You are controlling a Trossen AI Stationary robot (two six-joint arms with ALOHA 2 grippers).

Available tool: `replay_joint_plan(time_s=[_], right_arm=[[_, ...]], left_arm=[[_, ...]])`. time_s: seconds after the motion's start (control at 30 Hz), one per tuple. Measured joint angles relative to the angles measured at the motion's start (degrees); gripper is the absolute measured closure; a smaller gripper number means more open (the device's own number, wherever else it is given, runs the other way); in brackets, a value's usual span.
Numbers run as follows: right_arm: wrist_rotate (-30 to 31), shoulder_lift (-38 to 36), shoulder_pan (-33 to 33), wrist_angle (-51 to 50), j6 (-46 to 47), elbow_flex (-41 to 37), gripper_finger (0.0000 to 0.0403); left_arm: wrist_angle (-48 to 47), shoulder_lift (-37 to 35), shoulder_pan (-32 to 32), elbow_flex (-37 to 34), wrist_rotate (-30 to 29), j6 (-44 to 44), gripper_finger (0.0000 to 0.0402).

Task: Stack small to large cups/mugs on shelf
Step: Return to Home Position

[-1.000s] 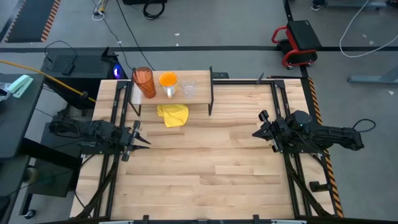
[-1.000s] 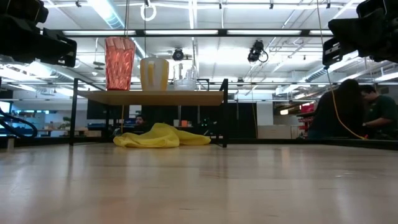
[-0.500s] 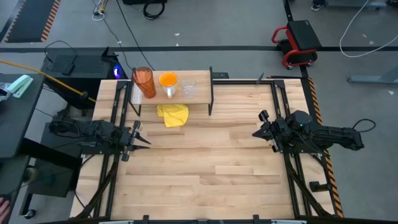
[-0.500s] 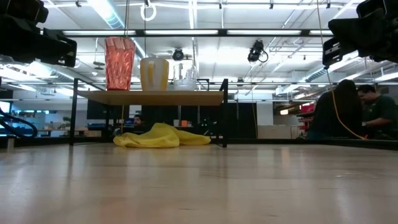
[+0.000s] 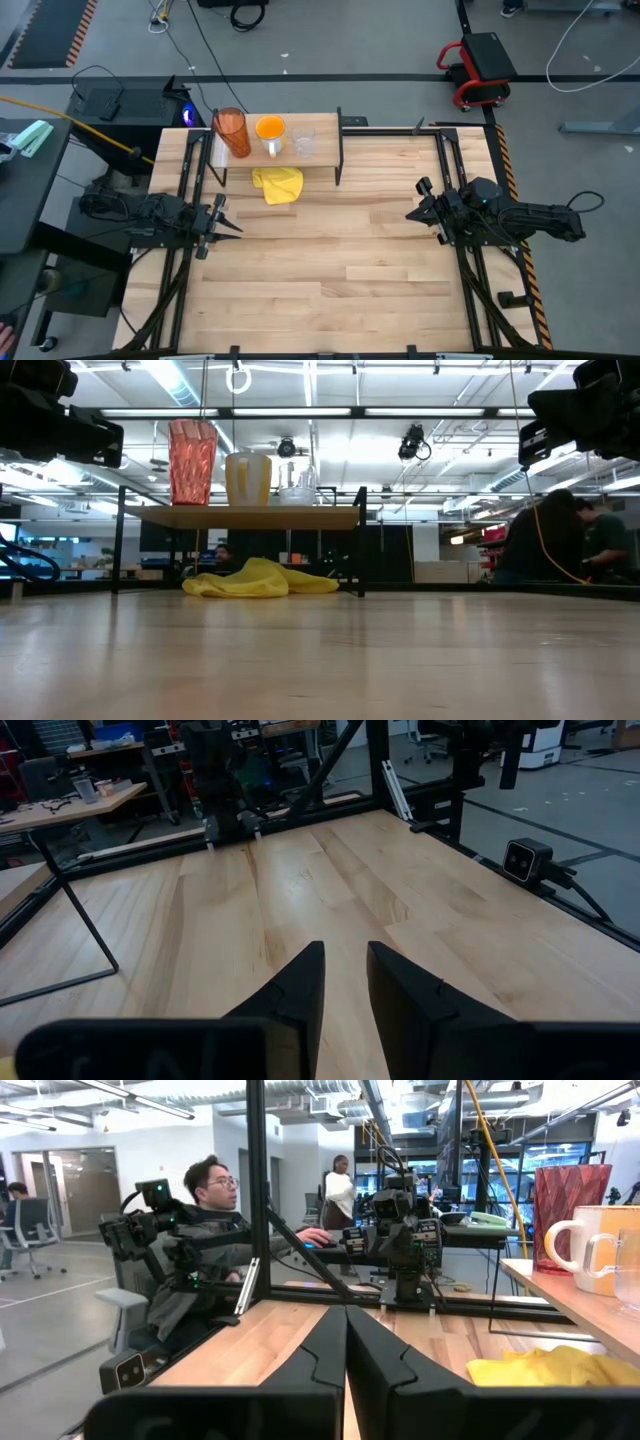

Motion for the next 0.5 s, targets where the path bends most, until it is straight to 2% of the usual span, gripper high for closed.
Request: replay_joint_plan(time_s=[0.5], right_arm=[[0.0,0.0,0.0,0.0,0.0,0.0,0.0391]], left_arm=[[0.0,0.0,0.0,0.0,0.0,0.0,0.0319]])
